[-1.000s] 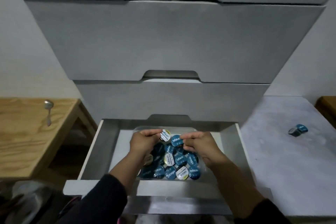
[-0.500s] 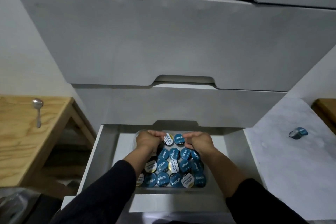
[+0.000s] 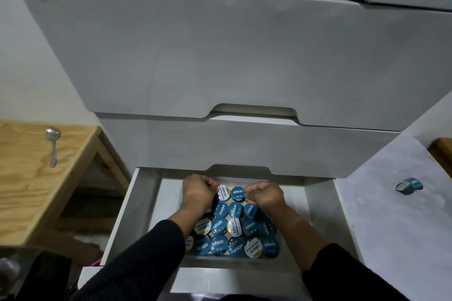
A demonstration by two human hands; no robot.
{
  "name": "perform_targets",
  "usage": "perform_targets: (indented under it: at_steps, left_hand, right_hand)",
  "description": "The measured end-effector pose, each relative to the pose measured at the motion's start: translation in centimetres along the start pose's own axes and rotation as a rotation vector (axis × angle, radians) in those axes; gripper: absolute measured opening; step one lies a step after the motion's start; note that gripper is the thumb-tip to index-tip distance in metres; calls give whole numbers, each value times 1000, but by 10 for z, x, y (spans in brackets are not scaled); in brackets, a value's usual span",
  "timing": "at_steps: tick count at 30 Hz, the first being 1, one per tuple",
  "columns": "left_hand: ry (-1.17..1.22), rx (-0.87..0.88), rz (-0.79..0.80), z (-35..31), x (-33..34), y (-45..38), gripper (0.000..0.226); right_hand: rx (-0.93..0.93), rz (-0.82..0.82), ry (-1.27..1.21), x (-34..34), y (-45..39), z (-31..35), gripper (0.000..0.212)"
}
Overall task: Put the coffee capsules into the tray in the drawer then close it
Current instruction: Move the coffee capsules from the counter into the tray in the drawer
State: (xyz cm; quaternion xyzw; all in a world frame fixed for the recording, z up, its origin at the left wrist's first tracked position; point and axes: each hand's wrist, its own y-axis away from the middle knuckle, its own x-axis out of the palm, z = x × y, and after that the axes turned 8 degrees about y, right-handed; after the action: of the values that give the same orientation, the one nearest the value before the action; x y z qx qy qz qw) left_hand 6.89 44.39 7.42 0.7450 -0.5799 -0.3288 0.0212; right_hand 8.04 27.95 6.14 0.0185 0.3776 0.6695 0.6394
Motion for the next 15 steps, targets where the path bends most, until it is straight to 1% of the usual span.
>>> perform_targets:
  at_steps: [3,5,8,10,13,15]
  left_hand:
    - [-25,23,-5,1,0,1,11]
    - [-27,27,-9,0,1,2,10]
    - [-39,48,-14,-1,-1,4,10]
    - [-66,80,-17,-2,-1,6,12]
    - [-154,162,-11,-8,-3,13,14]
    - [-299,229,22,-13,-5,21,19]
  right_hand:
    - [-42,-9,61,1,-1,-1,21]
    - [-73,-23,128,1,-1,0,25]
    - [-120,-32,240,2,0,0,25]
    - [-178,-67,321,3,3,1,22]
    - [-297,-100,429,4,15,8,10]
    - [-349,-71,529,6,24,12,23]
